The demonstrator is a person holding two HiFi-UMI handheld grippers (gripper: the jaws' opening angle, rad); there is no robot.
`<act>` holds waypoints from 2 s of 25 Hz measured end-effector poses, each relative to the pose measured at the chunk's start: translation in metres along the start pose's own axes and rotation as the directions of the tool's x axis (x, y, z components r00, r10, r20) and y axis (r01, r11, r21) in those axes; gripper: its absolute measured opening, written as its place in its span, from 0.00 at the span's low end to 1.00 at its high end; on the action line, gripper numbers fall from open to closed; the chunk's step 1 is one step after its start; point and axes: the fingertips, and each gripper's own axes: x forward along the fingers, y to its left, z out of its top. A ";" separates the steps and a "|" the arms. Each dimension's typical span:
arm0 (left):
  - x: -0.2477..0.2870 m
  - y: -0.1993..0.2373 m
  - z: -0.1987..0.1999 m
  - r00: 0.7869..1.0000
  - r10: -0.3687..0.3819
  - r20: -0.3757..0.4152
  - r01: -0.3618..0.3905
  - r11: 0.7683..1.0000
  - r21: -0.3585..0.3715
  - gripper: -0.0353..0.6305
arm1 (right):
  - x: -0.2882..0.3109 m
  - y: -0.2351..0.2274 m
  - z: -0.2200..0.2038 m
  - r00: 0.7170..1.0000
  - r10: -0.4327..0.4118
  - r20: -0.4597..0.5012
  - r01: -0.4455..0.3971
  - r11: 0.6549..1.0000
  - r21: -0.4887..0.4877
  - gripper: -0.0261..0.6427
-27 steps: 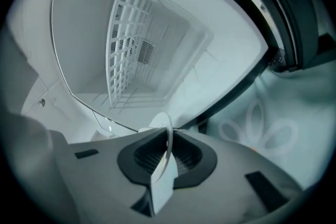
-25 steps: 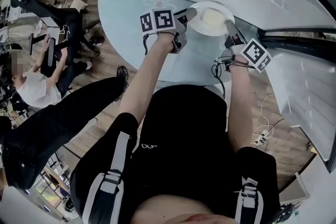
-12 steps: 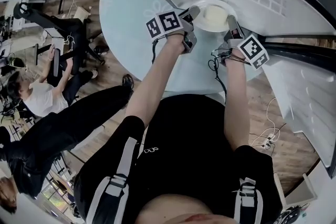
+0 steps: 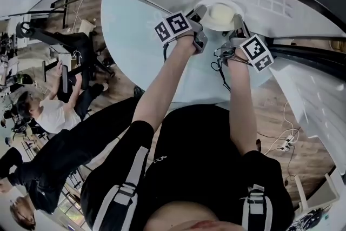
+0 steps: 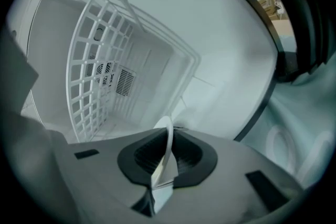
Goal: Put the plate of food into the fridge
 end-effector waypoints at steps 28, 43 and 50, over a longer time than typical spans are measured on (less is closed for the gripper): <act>-0.024 0.012 0.012 0.990 0.140 0.000 -0.138 0.973 0.185 0.34 | 0.018 -0.008 0.014 0.992 -0.124 0.016 0.125 0.979 -0.162 0.16; -0.086 -0.031 -0.004 0.992 -0.080 0.098 0.060 0.980 0.188 0.05 | -0.030 0.052 0.028 0.995 -0.032 0.099 0.087 0.769 -0.633 0.06; -0.115 -0.072 -0.028 0.978 -0.175 0.112 0.111 0.896 0.429 0.05 | -0.067 0.088 0.008 0.994 0.111 0.009 -0.066 0.649 -0.758 0.05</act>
